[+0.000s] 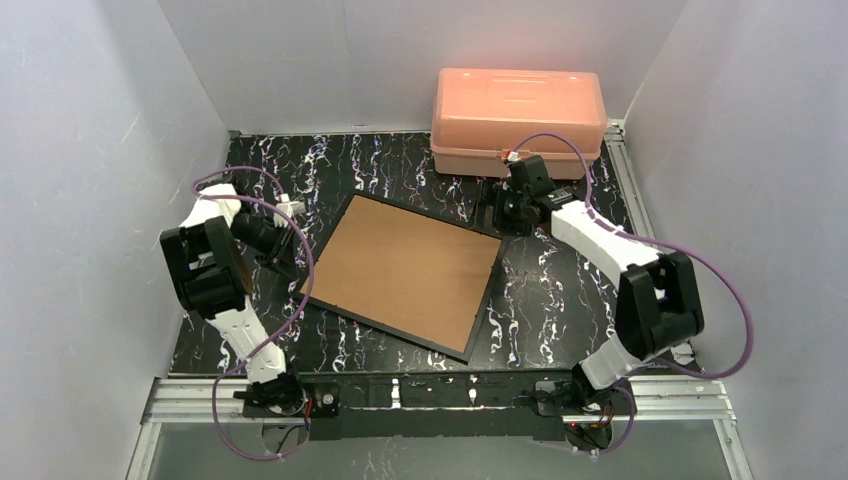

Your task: Put the photo into the frame

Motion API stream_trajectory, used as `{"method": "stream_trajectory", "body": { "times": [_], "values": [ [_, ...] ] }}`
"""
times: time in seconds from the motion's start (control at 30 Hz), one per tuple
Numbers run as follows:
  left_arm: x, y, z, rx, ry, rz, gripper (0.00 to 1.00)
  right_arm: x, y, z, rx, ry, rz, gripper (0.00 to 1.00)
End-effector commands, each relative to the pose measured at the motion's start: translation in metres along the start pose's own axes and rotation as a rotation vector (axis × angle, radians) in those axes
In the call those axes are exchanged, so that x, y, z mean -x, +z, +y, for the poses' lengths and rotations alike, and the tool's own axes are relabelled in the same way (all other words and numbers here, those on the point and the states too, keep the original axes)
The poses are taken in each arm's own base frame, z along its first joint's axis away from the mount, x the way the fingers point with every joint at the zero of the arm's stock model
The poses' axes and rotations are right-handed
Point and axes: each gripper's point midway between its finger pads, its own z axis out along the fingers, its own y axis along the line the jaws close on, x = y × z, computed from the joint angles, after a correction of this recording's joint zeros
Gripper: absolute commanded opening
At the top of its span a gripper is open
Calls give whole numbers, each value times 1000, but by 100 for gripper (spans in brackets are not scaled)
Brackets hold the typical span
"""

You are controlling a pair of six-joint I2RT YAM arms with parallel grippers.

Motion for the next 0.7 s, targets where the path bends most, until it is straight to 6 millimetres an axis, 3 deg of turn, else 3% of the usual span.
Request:
{"method": "stream_trajectory", "body": {
  "times": [0.0, 0.2, 0.43, 0.67],
  "values": [
    [-36, -2, -34, -58, 66, 55, 14, 47, 30, -16, -80, -121, -116, 97],
    [-60, 18, -38, -22, 109, 117, 12, 53, 67, -27, -101, -94, -110, 97],
    [-69, 47, -25, 49, 133, 205, 8, 43, 76, -36, -112, -74, -114, 96],
    [-70, 57, -3, 151, 142, 211, 4, 20, 86, -46, -106, -48, -68, 95]
  ]
}}
